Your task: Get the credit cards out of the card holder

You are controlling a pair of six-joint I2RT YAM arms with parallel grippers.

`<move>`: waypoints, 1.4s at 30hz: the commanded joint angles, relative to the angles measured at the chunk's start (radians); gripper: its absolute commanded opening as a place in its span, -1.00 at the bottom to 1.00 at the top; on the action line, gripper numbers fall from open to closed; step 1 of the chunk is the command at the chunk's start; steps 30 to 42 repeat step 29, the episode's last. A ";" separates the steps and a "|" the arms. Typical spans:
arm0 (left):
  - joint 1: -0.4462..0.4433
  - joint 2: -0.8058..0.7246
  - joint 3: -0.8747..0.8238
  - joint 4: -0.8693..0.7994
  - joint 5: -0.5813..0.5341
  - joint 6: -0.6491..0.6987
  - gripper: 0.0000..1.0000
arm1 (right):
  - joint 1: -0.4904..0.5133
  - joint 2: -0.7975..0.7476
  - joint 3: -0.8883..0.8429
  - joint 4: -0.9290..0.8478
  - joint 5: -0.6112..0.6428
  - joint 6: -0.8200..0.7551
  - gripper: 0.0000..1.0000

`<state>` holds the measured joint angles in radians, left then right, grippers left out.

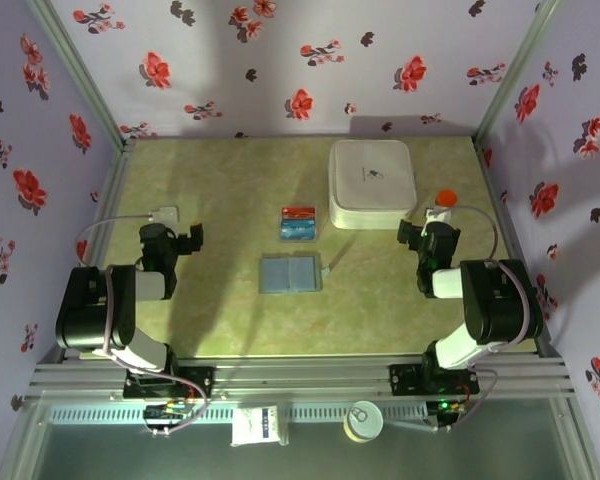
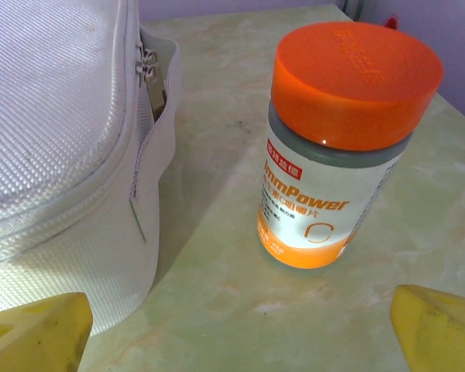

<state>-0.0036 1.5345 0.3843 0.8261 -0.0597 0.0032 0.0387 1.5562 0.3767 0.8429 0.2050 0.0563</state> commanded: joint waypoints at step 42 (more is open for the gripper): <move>0.001 0.008 0.013 0.052 -0.022 -0.002 1.00 | -0.030 0.001 0.021 0.021 -0.062 0.028 0.99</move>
